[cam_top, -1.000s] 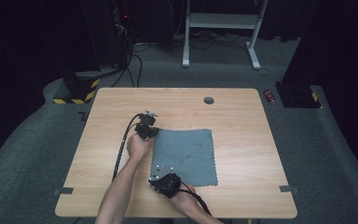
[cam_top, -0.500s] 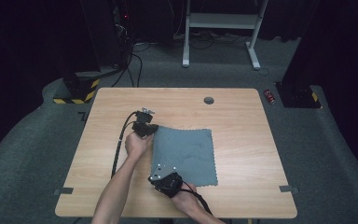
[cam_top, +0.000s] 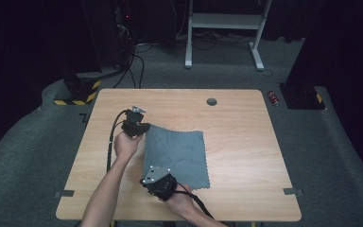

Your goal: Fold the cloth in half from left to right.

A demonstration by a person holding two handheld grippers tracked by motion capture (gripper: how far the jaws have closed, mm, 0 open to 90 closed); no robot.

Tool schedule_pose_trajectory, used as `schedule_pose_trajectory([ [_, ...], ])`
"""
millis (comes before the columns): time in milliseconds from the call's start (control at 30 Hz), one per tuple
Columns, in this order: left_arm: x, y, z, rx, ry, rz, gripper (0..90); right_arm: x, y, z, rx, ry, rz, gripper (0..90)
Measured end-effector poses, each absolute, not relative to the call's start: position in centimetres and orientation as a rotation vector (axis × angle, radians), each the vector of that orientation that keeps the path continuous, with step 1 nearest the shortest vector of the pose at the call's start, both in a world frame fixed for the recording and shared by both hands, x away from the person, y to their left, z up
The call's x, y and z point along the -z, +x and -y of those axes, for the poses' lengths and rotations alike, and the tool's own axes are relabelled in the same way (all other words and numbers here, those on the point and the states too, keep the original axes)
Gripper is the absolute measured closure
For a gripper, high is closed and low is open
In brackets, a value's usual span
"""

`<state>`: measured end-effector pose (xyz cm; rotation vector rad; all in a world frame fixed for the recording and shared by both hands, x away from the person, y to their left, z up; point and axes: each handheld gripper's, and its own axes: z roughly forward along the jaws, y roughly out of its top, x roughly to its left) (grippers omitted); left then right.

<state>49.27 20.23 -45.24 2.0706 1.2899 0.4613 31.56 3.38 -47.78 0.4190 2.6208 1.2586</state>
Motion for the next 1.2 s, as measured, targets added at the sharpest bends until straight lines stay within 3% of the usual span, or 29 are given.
schedule_pose_trajectory([
  [233, 45.4, 49.2, -20.2, -0.449, 2.067, -1.286, 90.0, 47.5, 31.5, -3.3, -1.274, 0.417, -2.615, 90.0],
  [1200, 46.4, 50.6, -14.9, -0.401, 2.082, -1.203, 89.9, 49.4, 31.7, 5.6, -1.268, 0.668, -2.531, 90.0],
])
